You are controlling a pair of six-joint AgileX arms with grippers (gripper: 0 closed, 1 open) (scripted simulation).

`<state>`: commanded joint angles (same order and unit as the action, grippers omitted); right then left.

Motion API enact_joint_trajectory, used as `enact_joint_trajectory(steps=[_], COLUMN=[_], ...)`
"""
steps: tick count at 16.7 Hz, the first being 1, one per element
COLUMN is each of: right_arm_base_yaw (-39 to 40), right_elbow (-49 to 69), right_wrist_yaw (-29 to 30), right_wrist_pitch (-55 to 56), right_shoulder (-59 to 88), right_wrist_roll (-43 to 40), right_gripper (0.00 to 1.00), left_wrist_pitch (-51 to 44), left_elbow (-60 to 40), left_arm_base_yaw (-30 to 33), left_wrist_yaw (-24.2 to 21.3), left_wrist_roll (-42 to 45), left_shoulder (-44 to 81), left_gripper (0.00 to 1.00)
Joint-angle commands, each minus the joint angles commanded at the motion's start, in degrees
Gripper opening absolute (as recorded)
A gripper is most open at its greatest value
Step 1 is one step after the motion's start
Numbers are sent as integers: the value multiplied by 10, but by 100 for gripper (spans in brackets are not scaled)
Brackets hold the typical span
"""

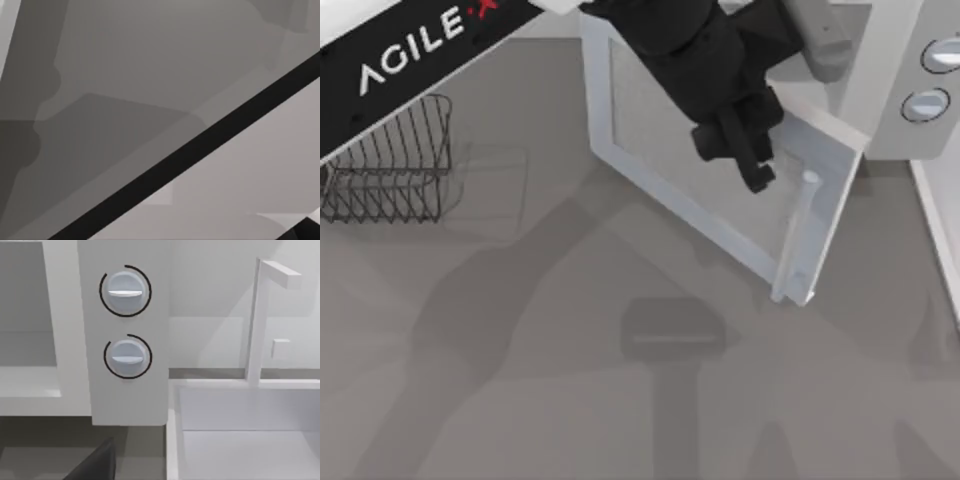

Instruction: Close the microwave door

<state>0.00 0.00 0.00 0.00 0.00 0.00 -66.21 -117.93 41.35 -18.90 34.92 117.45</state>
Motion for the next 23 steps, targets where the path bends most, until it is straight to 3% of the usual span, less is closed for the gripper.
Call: enact_joint_trajectory(steps=[23], right_arm_base_yaw=[0], right_elbow=[0], right_wrist_yaw=[0], right_wrist_pitch=[0], right_shoulder=[0], right_wrist_roll=[0], right_gripper=[100], left_wrist_pitch=[-17], left_elbow=[-47], left_arm_base_yaw=[28], left_wrist_yaw=[17], left_wrist_roll=[-27], left_shoulder=[33], left_gripper=[0])
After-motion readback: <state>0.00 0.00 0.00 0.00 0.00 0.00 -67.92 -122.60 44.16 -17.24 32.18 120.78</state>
